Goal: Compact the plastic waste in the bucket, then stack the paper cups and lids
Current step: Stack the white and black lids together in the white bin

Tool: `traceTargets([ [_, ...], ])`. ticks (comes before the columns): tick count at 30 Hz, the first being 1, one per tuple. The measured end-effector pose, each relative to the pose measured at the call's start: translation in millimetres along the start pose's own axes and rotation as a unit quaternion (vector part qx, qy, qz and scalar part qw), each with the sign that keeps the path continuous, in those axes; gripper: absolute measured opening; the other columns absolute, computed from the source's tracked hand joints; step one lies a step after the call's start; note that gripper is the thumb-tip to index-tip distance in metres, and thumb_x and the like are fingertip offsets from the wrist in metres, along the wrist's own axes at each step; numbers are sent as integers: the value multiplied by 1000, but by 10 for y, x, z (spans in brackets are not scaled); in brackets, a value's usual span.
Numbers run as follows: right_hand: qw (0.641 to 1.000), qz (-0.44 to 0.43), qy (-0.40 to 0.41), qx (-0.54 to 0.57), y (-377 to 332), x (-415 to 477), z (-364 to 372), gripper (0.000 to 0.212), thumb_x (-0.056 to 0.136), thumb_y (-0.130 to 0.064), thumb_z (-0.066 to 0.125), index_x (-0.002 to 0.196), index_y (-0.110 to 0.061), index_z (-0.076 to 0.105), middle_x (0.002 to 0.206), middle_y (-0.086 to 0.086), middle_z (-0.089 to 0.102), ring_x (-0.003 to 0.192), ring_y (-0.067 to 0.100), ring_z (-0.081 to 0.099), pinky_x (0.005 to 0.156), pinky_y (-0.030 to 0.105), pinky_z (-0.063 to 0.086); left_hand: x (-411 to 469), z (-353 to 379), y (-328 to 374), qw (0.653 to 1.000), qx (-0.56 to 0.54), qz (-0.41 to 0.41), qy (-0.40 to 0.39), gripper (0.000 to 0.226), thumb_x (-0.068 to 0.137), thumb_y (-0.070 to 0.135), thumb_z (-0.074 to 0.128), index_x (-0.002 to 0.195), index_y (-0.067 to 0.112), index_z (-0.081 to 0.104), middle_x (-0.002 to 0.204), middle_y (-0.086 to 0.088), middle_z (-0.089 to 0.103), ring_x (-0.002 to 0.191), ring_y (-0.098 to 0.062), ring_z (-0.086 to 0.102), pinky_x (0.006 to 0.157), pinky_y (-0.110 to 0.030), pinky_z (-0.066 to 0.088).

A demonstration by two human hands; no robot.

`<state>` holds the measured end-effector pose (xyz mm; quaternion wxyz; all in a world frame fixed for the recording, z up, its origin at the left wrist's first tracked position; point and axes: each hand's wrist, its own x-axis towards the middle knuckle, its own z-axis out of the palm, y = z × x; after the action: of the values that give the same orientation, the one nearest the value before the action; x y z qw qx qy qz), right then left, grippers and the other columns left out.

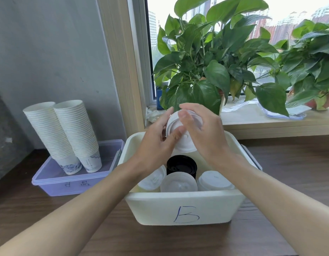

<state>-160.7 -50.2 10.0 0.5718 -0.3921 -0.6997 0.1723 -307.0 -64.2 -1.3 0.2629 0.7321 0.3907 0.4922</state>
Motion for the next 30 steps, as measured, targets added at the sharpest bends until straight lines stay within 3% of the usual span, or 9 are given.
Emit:
traceTargets([
  [2, 999, 5, 37, 21, -11, 3, 5, 29, 92, -42, 52, 105, -21, 67, 105, -2, 68, 100, 1, 59, 87, 12, 43, 11, 12, -14, 999, -42, -18, -16, 57, 99, 32, 58, 149, 10, 42, 137, -2, 62, 121, -8, 60, 98, -19, 49],
  [4, 999, 6, 45, 28, -6, 0, -4, 25, 93, -39, 51, 101, -21, 67, 103, -1, 68, 98, 1, 59, 86, 11, 42, 18, 12, -38, 999, -43, -18, -21, 43, 97, 29, 61, 136, 11, 55, 120, -9, 69, 107, -22, 67, 90, -33, 55],
  [6, 999, 17, 32, 29, 3, 1, -21, 25, 90, -41, 56, 96, -20, 67, 99, -2, 69, 95, 2, 60, 84, 12, 43, 24, 2, -53, 999, -37, -12, -27, 39, 95, 30, 62, 128, 9, 60, 112, -11, 70, 99, -24, 68, 85, -39, 55],
  [9, 1000, 24, 4, 8, 3, 9, -39, 36, 81, -46, 67, 96, -14, 68, 91, -3, 69, 88, 7, 62, 78, 15, 46, 10, -14, -65, 999, -30, 4, -39, 30, 98, 22, 63, 124, 6, 62, 88, 13, 68, 70, 2, 57, 65, -11, 42],
  [12, 999, 38, -14, -14, -6, 7, -41, 39, 80, -45, 72, 107, -17, 69, 101, -5, 70, 95, 4, 61, 83, 12, 45, 17, -17, -85, 999, -13, 11, -31, 23, 97, 15, 62, 116, 4, 65, 63, 26, 55, 52, 4, 42, 53, -6, 32],
  [16, 1000, 23, -4, -3, -26, 4, -37, 39, 78, -48, 67, 102, -16, 71, 99, 5, 69, 91, 12, 62, 81, 21, 48, 22, -18, -85, 999, -5, 14, -30, 15, 96, 14, 64, 109, 8, 65, 60, 28, 53, 51, 5, 45, 52, -6, 31],
  [24, 1000, -18, 12, -17, -14, 11, -24, 32, 84, -49, 60, 90, -19, 69, 87, 7, 66, 81, 15, 59, 71, 15, 43, 2, -17, -6, 1000, -9, 25, -12, 31, 95, 17, 65, 124, 7, 65, 77, 17, 59, 62, 3, 51, 60, -8, 36],
  [27, 998, 7, 49, 46, -23, -1, -28, 18, 91, -34, 61, 98, -18, 65, 92, -6, 66, 87, 0, 59, 78, 12, 43, -10, 9, 63, 999, -44, 9, -18, 34, 99, 17, 60, 132, 12, 56, 108, -1, 68, 89, -6, 65, 75, -14, 49],
  [30, 996, 40, 44, 66, -6, -1, -20, 21, 93, -32, 59, 103, -14, 63, 92, -14, 64, 88, -6, 57, 79, 8, 41, -16, 14, 52, 997, -76, -32, -1, 36, 99, 20, 58, 134, 14, 51, 120, -1, 66, 104, -10, 65, 83, -16, 51],
])
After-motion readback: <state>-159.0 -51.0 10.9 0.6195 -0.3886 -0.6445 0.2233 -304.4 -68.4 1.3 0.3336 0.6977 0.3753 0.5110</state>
